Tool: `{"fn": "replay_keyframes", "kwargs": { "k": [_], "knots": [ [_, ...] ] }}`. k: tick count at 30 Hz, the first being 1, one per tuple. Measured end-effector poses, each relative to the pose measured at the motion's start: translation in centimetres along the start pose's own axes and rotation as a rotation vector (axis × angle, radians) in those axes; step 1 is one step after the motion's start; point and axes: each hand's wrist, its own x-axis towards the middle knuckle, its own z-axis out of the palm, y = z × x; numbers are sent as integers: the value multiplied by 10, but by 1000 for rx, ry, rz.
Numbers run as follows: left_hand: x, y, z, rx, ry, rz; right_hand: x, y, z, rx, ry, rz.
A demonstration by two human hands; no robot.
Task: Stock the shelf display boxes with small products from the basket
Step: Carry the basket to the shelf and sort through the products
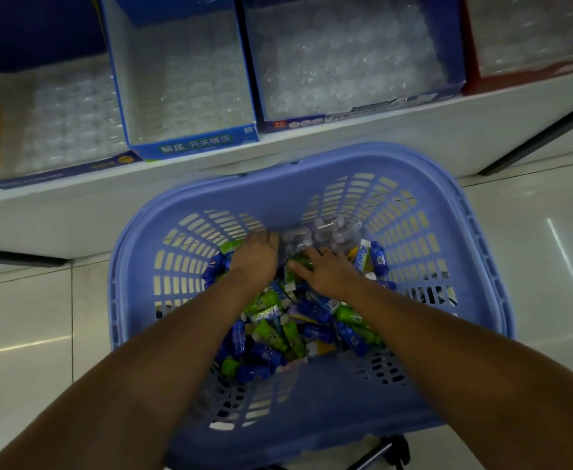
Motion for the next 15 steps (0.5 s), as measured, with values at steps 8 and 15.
{"fn": "replay_keyframes", "kwargs": {
  "k": [8,15],
  "knots": [
    [3,-9,5,118,-49,-23,17,-10,-8,43,-95,-5],
    [2,-2,8,54,19,-98,12,-16,-7,58,-73,-49]
  ]
}}
